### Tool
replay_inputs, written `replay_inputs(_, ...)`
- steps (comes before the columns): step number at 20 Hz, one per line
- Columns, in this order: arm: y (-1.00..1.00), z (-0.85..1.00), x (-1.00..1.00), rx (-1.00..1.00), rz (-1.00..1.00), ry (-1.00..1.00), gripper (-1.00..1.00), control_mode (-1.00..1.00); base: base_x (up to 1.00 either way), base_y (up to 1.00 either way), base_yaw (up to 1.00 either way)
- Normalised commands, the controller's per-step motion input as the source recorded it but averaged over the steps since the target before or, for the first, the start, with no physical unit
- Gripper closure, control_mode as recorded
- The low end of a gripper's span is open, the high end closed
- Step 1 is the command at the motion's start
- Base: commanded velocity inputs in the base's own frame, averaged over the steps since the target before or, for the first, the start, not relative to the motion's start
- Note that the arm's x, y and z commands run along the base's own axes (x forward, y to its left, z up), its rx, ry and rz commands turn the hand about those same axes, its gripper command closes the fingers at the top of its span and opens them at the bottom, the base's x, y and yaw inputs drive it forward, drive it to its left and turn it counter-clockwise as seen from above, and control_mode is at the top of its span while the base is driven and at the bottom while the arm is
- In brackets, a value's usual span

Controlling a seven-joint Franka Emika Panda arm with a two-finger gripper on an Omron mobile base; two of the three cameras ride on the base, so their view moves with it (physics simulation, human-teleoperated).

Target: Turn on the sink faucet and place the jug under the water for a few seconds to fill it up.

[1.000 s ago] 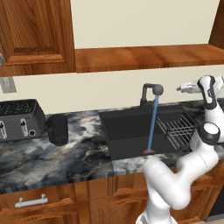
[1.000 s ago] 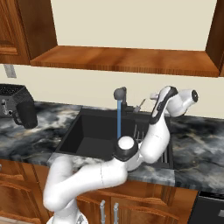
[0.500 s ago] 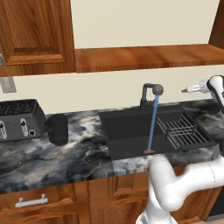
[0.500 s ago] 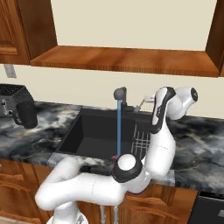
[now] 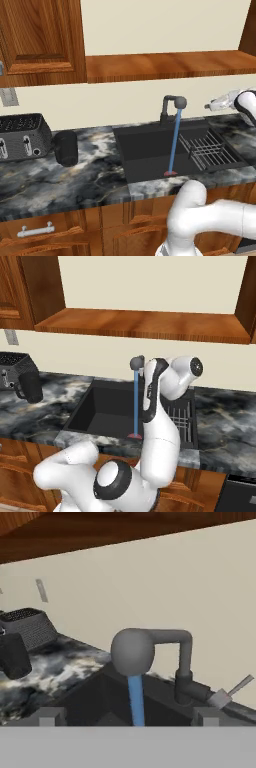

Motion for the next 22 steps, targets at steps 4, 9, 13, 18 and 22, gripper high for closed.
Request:
replay_inputs(4, 1.0, 0.39, -1.0, -0.1, -0.2, -0.07, -1.0, -1.0, 0.0, 0.0, 0.0)
replay_inputs(9, 1.0, 0.23, -0.91, -0.05, -0.28, 0.0, -1.0, -1.0, 0.0, 0.0, 0.0)
replay_inputs(13, 1.0, 0.1, -0.75, -0.05, -0.33, 0.05, -1.0, -1.0, 0.0, 0.0, 0.0)
replay_inputs(18, 1.0, 0.0, -0.56, -0.05, -0.37, 0.07, -1.0, -1.0, 0.0, 0.0, 0.0)
replay_inputs(22, 1.0, 0.0, -0.52, -0.03, -0.37, 0.04, -1.0, -1.0, 0.0, 0.0, 0.0)
